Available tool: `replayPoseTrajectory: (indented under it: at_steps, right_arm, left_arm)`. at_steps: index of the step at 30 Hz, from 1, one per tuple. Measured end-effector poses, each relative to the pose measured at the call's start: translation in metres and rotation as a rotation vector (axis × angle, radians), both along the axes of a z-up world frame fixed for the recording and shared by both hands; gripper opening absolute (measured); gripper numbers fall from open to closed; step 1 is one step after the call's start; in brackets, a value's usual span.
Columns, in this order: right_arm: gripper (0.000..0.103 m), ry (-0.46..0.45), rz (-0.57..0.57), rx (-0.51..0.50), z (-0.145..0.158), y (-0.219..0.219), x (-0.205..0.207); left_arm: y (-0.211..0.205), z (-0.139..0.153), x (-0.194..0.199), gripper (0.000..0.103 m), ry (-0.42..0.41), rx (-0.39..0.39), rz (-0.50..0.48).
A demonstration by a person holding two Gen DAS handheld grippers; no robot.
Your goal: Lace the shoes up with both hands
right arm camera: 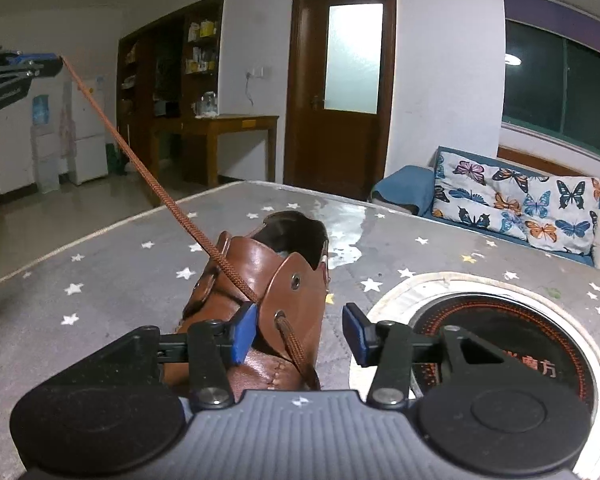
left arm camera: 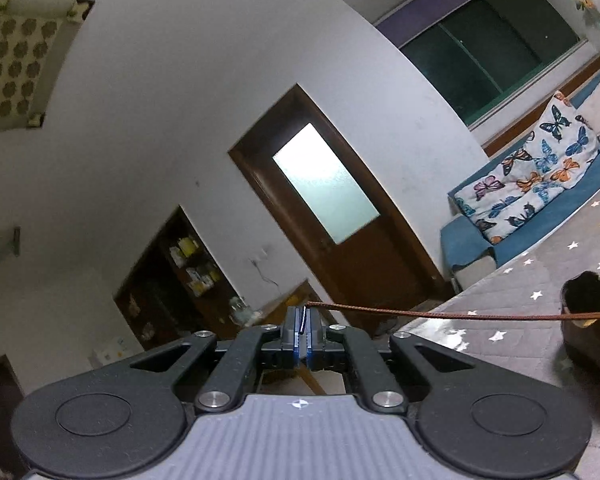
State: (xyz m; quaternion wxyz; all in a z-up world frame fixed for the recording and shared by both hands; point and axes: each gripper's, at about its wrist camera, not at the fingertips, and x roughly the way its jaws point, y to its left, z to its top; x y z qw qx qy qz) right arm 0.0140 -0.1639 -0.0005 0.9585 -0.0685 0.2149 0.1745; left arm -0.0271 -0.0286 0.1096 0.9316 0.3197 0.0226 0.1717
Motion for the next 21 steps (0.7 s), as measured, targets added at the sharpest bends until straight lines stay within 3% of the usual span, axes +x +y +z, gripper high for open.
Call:
replayPoseTrajectory:
  at_steps: [5, 10, 14, 17, 21]
  right_arm:
    - [0.047, -0.007, -0.022, -0.004, 0.000, 0.003, -0.002]
    - [0.048, -0.013, -0.079, 0.005, 0.000, 0.005, -0.005]
    - [0.047, -0.027, -0.135, -0.007, -0.001, 0.007, -0.009]
    - [0.047, -0.017, -0.142, 0.009, -0.002, 0.005, -0.009]
    - [0.047, -0.014, -0.135, 0.004, -0.002, 0.008, -0.007]
  left_arm:
    - [-0.011, -0.014, -0.001, 0.004, -0.043, 0.112, 0.062]
    - [0.009, -0.018, 0.006, 0.004, 0.040, -0.011, 0.089]
    - [0.025, -0.019, 0.008, 0.003, 0.024, -0.047, 0.199]
    - [0.041, -0.013, 0.006, 0.003, 0.047, -0.117, 0.209]
    - [0.049, -0.013, 0.002, 0.003, 0.057, -0.117, 0.215]
